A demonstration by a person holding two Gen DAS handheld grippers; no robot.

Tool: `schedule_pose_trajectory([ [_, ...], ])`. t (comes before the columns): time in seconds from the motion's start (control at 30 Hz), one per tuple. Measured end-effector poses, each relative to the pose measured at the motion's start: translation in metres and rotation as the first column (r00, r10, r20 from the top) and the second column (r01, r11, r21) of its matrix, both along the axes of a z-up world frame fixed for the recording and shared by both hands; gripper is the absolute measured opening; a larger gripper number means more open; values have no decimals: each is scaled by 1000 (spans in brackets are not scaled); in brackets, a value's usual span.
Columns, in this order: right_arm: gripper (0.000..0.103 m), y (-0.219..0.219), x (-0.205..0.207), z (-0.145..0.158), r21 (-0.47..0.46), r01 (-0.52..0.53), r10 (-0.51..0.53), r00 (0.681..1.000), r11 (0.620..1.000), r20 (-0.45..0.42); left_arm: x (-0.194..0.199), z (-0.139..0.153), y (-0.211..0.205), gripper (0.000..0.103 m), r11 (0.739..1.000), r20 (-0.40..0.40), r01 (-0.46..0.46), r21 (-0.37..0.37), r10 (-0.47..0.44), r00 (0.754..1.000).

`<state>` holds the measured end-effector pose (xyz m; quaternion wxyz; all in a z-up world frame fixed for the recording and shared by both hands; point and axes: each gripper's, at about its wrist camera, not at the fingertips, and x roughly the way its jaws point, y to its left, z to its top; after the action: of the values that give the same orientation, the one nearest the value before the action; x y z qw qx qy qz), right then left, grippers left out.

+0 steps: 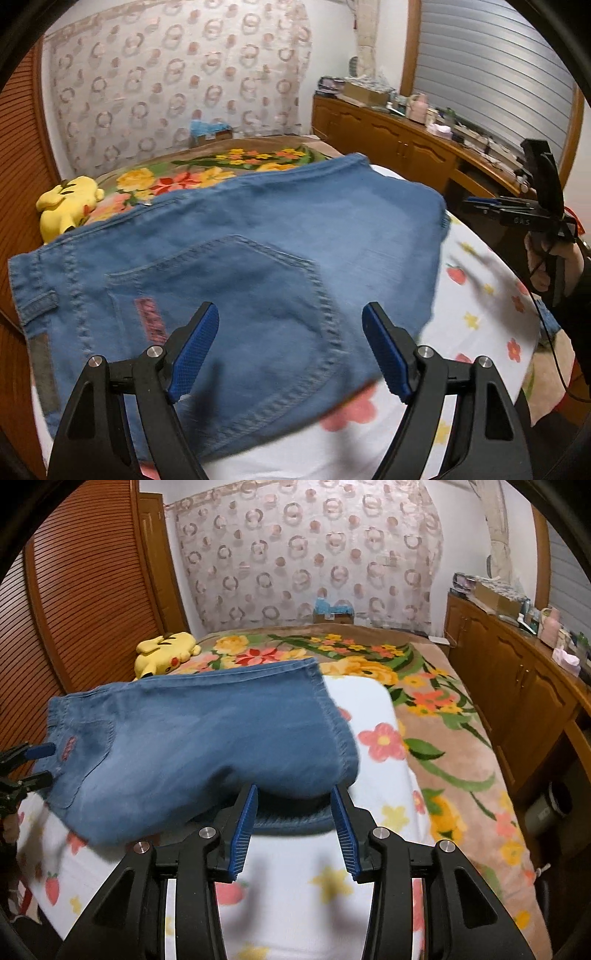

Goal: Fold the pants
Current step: 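Open both tools and withdraw them from the folded jeans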

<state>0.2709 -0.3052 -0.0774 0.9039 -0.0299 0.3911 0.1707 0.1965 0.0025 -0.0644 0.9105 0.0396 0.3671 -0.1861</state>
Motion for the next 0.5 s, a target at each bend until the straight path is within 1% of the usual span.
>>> schedule_pose_trajectory([
  [0.2,43,5,-28,0,21,-27,26,1000,999,12,-14,-2,-18,81,999,-4,32,10,-32,999],
  [0.5,43,7,-58,-9,52,-60,59,998,997,24,-37,-8,-32,81,998,7,29,48,-29,1000],
])
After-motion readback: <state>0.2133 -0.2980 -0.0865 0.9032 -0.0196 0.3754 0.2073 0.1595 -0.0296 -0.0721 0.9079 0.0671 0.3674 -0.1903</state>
